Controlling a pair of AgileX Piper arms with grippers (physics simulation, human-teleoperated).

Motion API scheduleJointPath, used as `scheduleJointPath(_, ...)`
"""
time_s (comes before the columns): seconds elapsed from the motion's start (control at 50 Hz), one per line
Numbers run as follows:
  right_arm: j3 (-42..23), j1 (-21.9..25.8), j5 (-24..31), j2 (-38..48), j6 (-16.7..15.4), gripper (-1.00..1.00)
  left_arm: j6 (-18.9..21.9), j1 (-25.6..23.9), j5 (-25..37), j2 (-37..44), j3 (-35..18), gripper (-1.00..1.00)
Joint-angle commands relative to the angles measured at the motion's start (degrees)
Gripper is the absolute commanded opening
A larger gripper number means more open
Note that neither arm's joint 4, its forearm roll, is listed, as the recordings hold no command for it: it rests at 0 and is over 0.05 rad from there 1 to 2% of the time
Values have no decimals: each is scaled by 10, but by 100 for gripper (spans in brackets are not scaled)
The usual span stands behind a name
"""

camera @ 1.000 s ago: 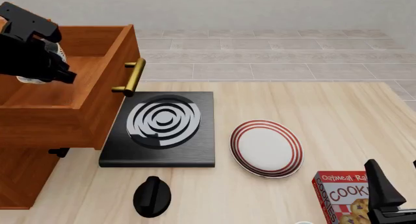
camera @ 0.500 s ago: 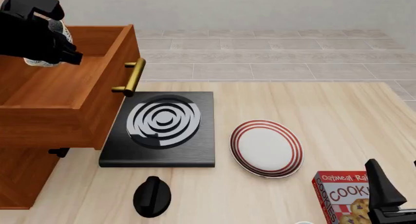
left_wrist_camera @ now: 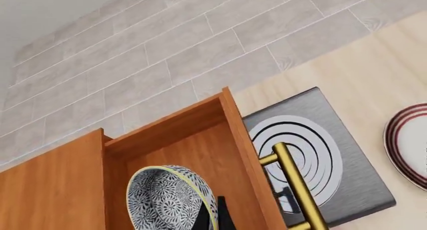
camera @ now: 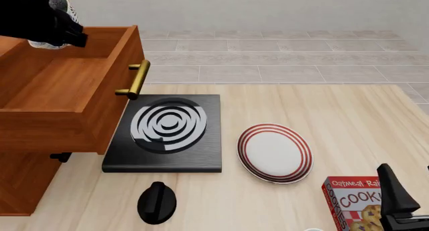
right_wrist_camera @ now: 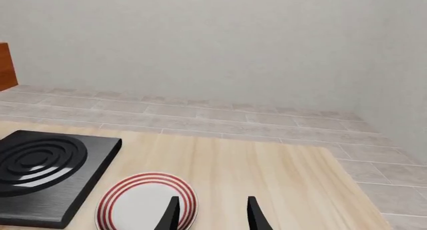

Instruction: Pick the akita bowl in the top layer of the wooden cabinet and place it on the plate.

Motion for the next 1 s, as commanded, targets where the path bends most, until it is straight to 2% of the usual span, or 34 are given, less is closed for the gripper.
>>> scheduleJointPath(0.02, 0, 0, 0, 0, -1, 100, 11, -6, 15, 1, -50, -100)
scheduleJointPath(0.28, 0, 1, -1, 0, 0, 100, 34, -16, 36, 24, -131, -100)
scheduleJointPath(0.5, -1, 2, 1, 0, 1, 100, 52, -42, 38, 44, -175, -100)
scheduleJointPath(0.76, -3, 1, 1, 0, 2, 100, 77, -109, 1, 47, -127, -100)
scheduleJointPath(1.0, -4, 2, 0, 0, 4, 100, 91, -163, -15, 60, -127, -100)
